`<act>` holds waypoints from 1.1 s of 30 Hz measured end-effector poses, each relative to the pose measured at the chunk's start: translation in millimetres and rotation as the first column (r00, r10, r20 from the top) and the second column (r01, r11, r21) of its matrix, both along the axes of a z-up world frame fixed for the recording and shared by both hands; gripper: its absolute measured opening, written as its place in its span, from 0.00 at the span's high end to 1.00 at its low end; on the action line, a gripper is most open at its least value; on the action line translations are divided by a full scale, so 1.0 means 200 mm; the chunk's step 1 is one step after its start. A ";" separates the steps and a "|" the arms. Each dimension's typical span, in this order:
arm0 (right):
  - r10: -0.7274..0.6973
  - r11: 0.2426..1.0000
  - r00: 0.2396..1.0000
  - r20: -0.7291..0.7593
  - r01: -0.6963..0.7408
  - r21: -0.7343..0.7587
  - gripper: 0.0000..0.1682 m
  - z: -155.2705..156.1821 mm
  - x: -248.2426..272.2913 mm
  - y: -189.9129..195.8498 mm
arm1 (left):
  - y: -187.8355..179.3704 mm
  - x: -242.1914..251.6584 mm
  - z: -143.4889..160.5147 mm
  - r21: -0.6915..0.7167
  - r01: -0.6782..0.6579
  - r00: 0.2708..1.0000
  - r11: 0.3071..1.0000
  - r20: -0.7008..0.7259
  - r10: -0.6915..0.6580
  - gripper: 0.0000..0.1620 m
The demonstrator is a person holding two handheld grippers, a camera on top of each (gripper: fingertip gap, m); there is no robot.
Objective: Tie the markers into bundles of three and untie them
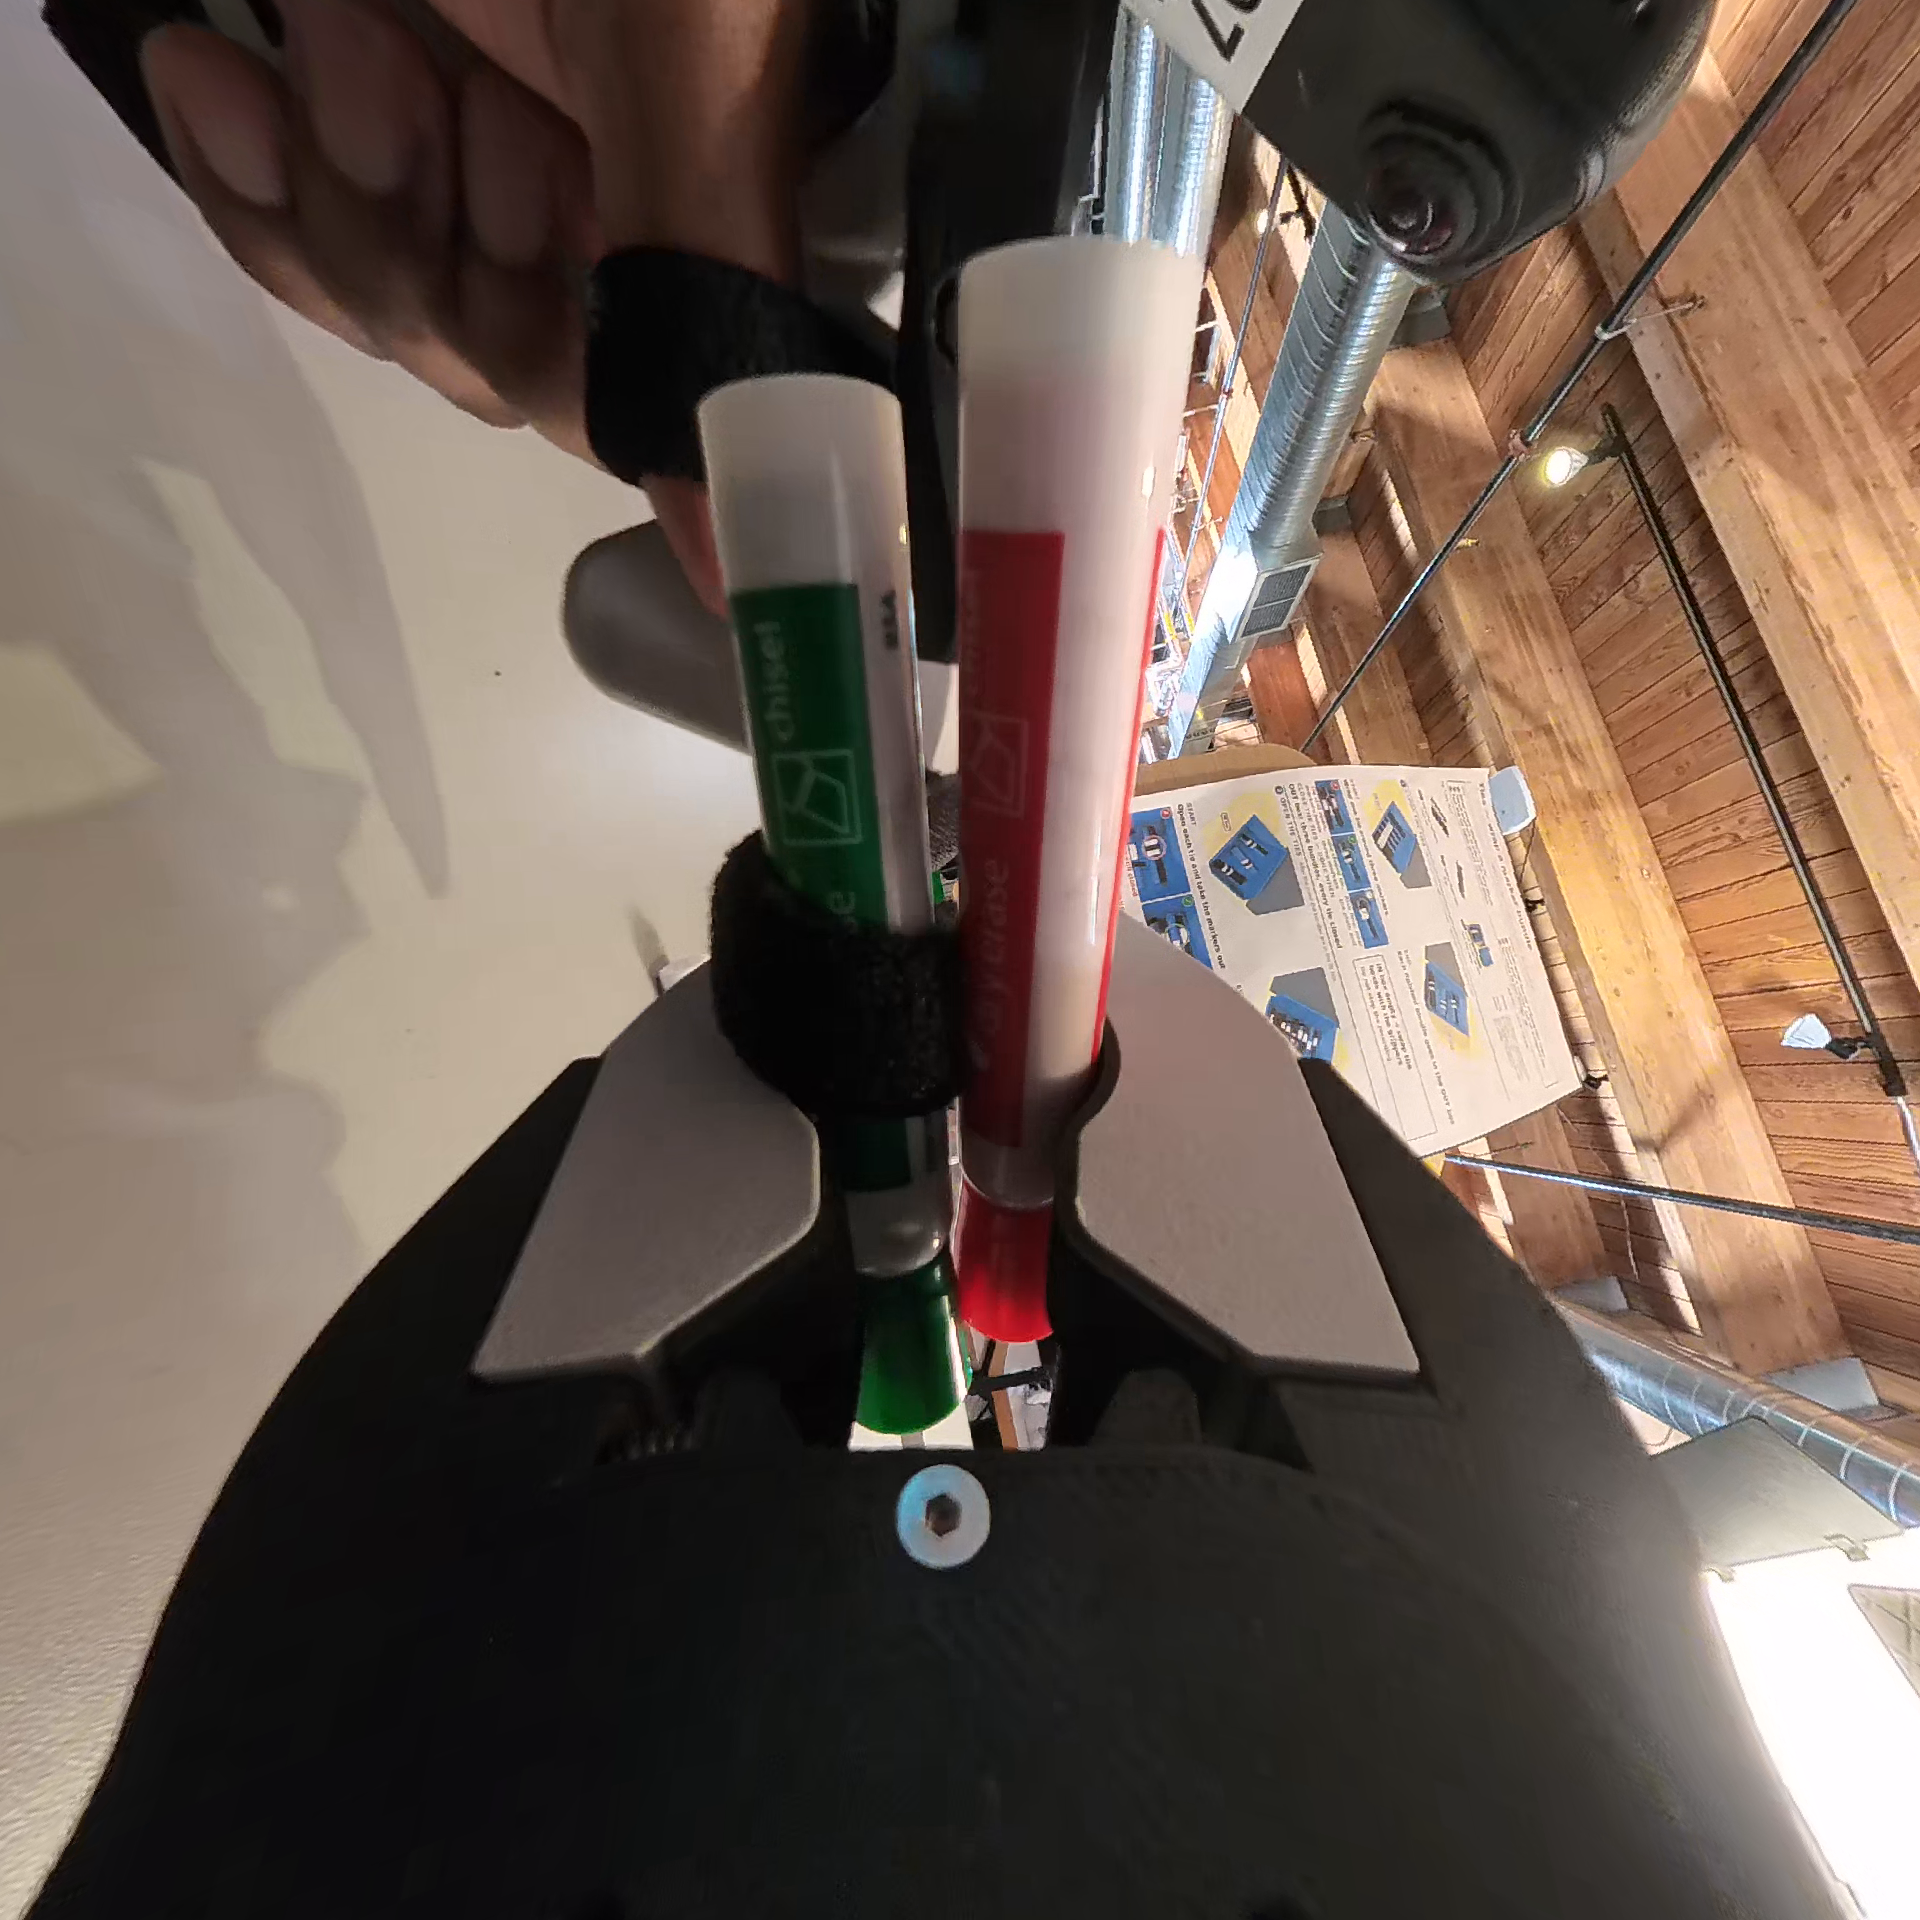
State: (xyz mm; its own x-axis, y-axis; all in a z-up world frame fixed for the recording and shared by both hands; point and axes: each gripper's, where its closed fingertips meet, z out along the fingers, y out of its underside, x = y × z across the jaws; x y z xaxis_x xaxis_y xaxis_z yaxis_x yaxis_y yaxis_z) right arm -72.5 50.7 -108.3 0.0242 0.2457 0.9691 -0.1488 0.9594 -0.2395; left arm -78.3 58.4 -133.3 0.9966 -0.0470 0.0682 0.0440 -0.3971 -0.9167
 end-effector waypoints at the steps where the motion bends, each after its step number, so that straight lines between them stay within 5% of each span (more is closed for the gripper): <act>1: 0.000 1.000 1.000 0.004 0.000 -0.001 0.75 0.00 0.00 0.00 | 0.00 0.01 -0.01 -0.008 0.005 1.000 1.000 0.002 -0.005 0.88; 20: -0.012 1.000 1.000 -0.009 0.012 -0.012 0.75 0.00 0.01 0.02 | -0.06 0.05 -0.03 -0.070 0.182 0.947 0.981 0.282 -0.155 0.83; 33: -0.003 0.999 0.997 -0.081 -0.001 -0.045 0.75 0.05 0.04 0.03 | -0.06 0.12 0.06 0.050 0.247 0.865 0.968 0.439 -0.243 0.83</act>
State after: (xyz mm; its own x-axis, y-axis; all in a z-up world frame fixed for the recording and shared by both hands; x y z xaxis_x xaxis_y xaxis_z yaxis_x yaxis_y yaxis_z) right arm -64.6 56.0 -97.9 0.1025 0.2886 0.9519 -0.1683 0.9482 -0.2694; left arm -54.2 47.3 -121.6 0.8208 -0.2832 0.4960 0.3403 -0.4549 -0.8229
